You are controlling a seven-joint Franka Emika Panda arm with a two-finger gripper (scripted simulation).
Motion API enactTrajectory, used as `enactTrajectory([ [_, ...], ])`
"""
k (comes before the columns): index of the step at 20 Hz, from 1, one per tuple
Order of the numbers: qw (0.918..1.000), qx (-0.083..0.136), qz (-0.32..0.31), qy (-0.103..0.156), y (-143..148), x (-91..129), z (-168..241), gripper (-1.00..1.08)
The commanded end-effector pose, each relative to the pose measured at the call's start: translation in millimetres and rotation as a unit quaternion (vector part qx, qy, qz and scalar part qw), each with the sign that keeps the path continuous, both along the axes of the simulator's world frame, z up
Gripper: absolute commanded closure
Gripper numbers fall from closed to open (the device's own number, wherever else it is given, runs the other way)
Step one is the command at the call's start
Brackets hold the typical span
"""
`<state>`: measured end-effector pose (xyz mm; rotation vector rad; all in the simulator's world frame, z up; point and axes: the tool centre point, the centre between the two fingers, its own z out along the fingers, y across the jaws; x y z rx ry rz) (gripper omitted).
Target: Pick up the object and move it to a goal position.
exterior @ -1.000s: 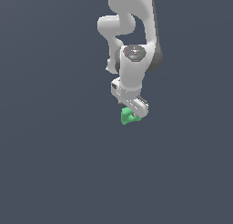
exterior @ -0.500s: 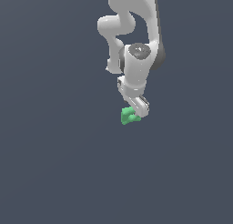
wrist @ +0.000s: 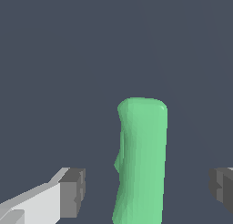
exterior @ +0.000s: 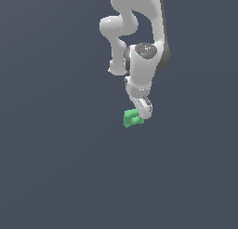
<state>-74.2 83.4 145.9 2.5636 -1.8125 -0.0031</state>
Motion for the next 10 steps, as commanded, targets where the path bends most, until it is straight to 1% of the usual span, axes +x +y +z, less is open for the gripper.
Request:
enactTrajectory([
  [1,0.9999,0.000,-0.014,-0.001,1.7,-1.3,-0.1,-0.92],
  [6,0.9996,0.000,-0.027,-0.001,3.5,-2.7,-0.1,-0.92],
  [10,0.9997,0.000,-0.026,-0.001,3.6,-2.6,-0.5,-0.92],
])
